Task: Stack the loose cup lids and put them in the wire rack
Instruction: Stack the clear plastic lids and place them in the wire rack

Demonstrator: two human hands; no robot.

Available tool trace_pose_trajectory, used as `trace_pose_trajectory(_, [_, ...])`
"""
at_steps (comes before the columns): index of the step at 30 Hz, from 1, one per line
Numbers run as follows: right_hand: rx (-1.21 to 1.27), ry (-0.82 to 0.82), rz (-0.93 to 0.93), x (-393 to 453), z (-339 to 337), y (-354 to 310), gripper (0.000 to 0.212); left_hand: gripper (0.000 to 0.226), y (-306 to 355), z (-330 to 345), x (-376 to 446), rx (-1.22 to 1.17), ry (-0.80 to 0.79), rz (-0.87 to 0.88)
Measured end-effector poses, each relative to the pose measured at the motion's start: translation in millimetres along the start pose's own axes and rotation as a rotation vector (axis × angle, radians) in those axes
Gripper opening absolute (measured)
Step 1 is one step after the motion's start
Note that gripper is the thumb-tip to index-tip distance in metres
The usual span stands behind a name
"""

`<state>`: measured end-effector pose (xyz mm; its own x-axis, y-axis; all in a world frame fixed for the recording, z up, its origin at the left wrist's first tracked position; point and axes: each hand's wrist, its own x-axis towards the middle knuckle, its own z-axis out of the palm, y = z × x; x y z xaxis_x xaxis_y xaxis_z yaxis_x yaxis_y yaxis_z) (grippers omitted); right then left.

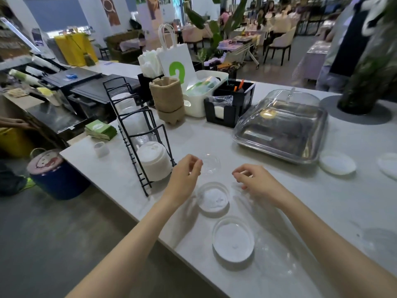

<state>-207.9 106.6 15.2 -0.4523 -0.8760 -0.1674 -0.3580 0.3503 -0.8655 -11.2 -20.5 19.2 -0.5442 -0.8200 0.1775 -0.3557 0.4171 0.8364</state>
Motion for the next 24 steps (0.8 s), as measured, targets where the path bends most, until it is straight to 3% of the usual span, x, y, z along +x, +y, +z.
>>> trace_pose_trajectory(2, [0.017,-0.002,0.007,3,1,0,0.015,0.015,0,5,10,0.064,-0.042,0.033])
trace_pose_trajectory(7, [0.036,0.014,0.018,3,-1,5,0.012,0.056,-1,19,48,0.273,-0.202,0.066])
trace_pose_trajectory(10, [0.037,0.015,0.018,2,-2,7,0.011,0.077,-9,31,68,0.550,-0.328,0.043])
trace_pose_trajectory(14, [0.036,0.015,0.024,0,-2,12,0.011,0.084,-23,38,74,0.666,-0.364,0.025])
trace_pose_trajectory(18, [0.047,0.028,0.021,-3,-2,17,0.010,0.081,-24,34,74,0.519,-0.279,0.056])
trace_pose_trajectory(20, [0.064,0.040,0.013,-6,-2,18,0.010,0.074,-17,32,73,0.338,-0.246,0.039])
trace_pose_trajectory(23, [0.101,0.085,0.004,-11,-4,17,0.011,0.045,-2,30,70,-0.283,-0.280,-0.217])
trace_pose_trajectory(24, [0.114,0.100,0.002,-14,-7,16,0.011,0.046,2,30,69,-0.547,-0.325,-0.343])
